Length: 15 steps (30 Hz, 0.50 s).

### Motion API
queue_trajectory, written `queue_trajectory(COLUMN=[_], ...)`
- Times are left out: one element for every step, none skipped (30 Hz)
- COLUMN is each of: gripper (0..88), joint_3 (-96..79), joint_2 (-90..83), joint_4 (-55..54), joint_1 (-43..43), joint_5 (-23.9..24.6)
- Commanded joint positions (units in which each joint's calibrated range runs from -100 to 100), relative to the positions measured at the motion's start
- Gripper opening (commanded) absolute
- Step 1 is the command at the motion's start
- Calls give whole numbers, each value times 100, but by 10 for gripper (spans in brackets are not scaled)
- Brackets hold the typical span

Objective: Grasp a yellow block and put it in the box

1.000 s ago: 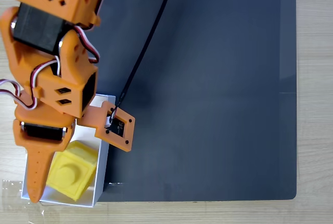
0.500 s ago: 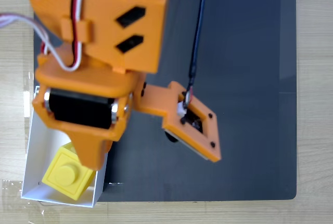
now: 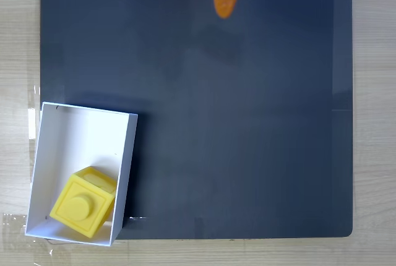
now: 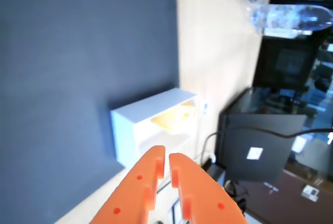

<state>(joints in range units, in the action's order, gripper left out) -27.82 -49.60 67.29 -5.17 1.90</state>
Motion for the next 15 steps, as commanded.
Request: queue_trajectory(gripper=[14,14,14,14,14,14,11,11,11,11,11,10,10,10,10], joint_3=[-1655,-2116,-2568,-3011,-3437,-3871,-4296,-5056,-5336,-5608,-5852,-6078,-6295,-6376,-6376], joint_2=[-1345,-1676,-2015,-2354,-2676,-2981,-3252,-3718,-3879,-4006,-4108,-4176,-4260,-4345,-4404], joint_4=[8,-1,-10,-27,-18,17,17,25,25,25,25,34,43,43,104], joint_1=[4,4,4,-5,-5,-5,-13,-207,-333,-476,-619,-779,-930,-1023,-1048], joint_5=[-17,-17,-17,-17,-17,-17,-17,-17,-17,-17,-17,-17,-17,-17,-17])
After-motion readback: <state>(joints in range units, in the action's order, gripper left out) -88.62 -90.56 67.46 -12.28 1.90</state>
